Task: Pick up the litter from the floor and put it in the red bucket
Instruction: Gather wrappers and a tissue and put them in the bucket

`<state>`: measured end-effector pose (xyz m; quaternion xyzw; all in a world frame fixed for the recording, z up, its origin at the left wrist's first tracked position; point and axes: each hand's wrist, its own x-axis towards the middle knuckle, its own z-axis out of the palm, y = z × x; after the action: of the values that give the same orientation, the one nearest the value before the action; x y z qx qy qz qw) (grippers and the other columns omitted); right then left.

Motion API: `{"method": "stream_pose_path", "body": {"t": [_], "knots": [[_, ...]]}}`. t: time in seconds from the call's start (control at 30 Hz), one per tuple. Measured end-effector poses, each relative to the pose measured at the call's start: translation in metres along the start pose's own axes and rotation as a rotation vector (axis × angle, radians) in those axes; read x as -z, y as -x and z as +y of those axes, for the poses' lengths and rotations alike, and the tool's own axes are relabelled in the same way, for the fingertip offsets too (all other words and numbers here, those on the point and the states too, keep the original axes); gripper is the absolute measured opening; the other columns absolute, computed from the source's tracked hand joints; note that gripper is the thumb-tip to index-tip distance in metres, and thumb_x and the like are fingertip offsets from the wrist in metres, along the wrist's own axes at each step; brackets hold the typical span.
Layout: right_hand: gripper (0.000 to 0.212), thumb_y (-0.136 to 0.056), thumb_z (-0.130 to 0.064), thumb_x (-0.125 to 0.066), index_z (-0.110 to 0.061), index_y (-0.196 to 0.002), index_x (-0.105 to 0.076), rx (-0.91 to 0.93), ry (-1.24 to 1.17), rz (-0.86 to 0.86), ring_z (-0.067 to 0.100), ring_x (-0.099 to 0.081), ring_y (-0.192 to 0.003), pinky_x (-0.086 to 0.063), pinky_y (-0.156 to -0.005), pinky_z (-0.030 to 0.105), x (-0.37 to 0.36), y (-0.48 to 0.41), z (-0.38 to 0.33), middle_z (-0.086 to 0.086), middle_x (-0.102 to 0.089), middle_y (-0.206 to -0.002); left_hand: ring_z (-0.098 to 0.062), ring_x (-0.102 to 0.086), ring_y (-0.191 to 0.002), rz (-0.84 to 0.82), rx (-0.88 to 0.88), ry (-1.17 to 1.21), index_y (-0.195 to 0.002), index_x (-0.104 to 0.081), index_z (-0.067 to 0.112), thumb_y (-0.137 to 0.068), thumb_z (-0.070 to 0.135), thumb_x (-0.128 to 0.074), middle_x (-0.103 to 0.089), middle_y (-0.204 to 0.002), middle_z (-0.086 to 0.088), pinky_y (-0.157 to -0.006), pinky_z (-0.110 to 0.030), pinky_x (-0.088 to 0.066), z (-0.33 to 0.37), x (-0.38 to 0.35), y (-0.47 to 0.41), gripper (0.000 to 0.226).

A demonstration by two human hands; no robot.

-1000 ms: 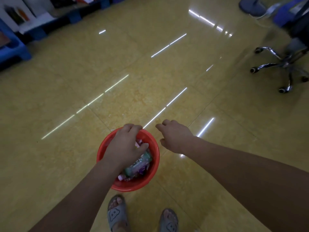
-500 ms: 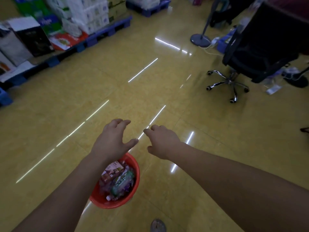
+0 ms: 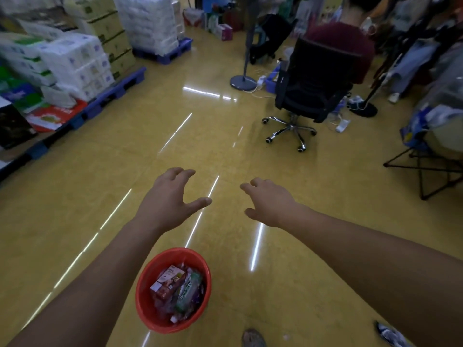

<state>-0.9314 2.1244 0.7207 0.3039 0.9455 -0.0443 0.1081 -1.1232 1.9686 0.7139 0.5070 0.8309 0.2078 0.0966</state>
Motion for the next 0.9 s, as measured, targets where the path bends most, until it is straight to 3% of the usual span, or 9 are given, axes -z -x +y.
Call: {"method": "stream_pose_path", "body": {"t": [0.53, 0.9], "knots": [[0.061, -0.089, -0.043, -0.06, -0.026, -0.143, -0.036, -0.264, -0.012, 0.092, 0.029, -0.046, -0.121, -0.05, -0.089, 0.043, 0.037, 0.103, 0.007, 0.006, -0.045, -0.136, -0.021, -0.035, -0.137, -0.033, -0.286, 0.003, -0.146, -0.034, 0.034, -0.073, 0.072, -0.063, -0.033, -0.152, 0.001, -0.099, -0.041, -0.044, 0.071, 0.039, 0.004, 0.088], [0.066, -0.087, -0.046, -0.061, -0.027, -0.144, -0.034, -0.483, -0.048, 0.165, 0.028, -0.044, -0.125, -0.05, -0.091, 0.043, 0.057, 0.183, 0.069, 0.005, -0.042, -0.141, -0.021, -0.034, -0.137, -0.096, -0.477, -0.012, -0.147, -0.032, 0.032, -0.073, 0.071, -0.062, -0.033, -0.152, 0.001, -0.099, -0.04, -0.044, 0.169, 0.039, -0.004, 0.089]]}}
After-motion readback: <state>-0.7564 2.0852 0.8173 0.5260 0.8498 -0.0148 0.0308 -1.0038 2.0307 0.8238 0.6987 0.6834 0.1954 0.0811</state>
